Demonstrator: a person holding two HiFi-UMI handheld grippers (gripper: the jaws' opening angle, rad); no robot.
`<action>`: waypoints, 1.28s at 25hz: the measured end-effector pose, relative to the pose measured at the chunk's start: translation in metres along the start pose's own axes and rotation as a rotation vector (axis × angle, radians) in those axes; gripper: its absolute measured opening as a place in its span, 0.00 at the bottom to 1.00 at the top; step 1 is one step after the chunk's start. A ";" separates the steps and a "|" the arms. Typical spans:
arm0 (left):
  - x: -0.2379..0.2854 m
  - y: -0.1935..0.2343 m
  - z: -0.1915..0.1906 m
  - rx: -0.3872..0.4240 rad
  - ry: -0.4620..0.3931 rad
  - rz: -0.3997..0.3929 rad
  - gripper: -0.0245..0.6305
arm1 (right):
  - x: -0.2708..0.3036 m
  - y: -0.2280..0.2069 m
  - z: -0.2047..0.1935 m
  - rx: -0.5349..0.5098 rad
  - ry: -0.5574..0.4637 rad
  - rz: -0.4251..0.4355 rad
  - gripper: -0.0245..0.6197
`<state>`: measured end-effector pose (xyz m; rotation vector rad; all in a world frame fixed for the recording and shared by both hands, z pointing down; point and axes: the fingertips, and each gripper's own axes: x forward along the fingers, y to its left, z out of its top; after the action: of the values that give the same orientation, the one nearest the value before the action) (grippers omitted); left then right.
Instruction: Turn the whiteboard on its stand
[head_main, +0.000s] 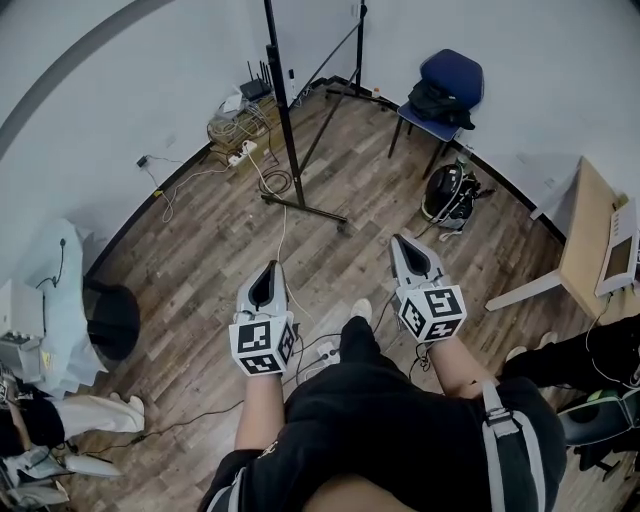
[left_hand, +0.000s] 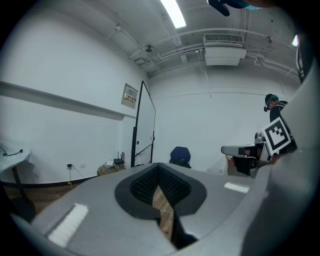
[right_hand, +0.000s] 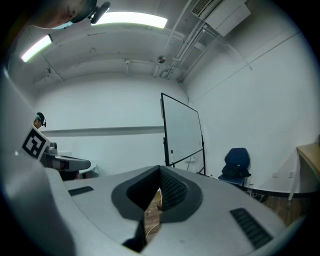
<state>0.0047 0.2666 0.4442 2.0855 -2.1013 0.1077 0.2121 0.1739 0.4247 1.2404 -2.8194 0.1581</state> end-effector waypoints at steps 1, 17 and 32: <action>0.005 -0.002 -0.003 -0.004 0.008 -0.005 0.05 | 0.001 -0.003 -0.003 -0.002 0.008 -0.001 0.03; 0.086 -0.003 -0.025 -0.038 0.105 -0.046 0.05 | 0.079 -0.034 -0.012 0.030 0.060 0.027 0.04; 0.218 -0.008 0.000 -0.010 0.160 -0.203 0.05 | 0.155 -0.096 -0.004 0.079 0.065 -0.073 0.04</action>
<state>0.0122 0.0518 0.4823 2.1900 -1.7868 0.2276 0.1783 -0.0040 0.4501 1.3262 -2.7328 0.3031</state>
